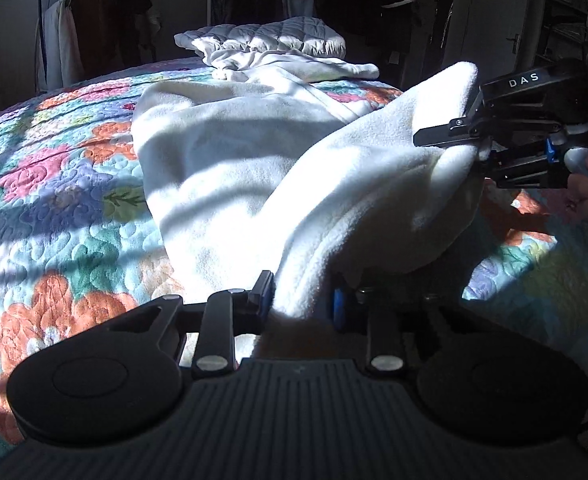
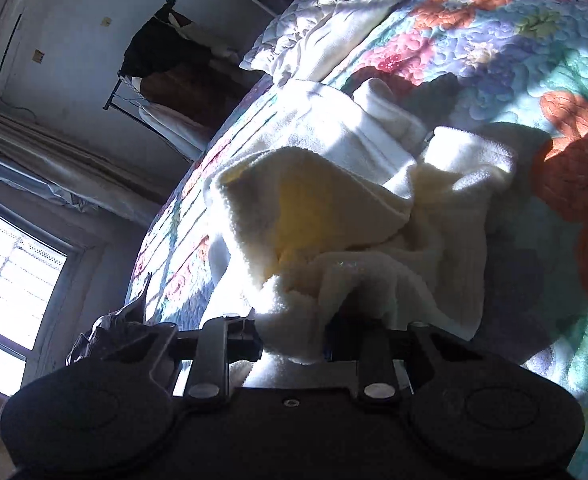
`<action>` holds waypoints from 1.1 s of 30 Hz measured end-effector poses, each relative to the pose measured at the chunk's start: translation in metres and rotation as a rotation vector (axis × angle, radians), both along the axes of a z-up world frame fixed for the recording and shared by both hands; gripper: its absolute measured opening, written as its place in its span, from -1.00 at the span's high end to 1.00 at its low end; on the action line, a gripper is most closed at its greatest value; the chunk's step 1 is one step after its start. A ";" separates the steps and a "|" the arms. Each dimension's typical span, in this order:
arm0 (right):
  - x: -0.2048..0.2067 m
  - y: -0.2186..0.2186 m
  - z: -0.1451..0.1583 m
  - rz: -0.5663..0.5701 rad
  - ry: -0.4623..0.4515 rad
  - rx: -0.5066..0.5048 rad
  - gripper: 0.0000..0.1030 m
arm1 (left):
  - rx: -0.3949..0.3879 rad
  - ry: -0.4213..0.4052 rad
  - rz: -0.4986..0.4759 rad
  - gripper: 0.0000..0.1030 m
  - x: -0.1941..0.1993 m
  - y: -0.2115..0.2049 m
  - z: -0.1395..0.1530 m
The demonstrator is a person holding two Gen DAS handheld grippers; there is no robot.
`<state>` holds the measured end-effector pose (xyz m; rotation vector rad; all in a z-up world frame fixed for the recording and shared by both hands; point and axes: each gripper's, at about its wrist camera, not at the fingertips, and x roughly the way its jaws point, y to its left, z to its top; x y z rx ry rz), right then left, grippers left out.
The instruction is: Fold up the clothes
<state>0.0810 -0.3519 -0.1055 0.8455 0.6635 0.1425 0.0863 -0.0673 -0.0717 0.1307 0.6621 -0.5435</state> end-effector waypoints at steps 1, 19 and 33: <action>0.000 0.001 0.007 0.010 -0.041 -0.020 0.44 | -0.002 -0.018 0.008 0.53 0.004 -0.003 0.012; 0.209 0.042 0.079 0.081 -0.116 -0.351 0.50 | -0.160 0.122 0.037 -0.34 0.216 0.030 0.066; 0.235 0.021 0.079 0.067 -0.117 -0.371 0.50 | -0.104 0.040 0.081 0.55 0.234 0.012 0.014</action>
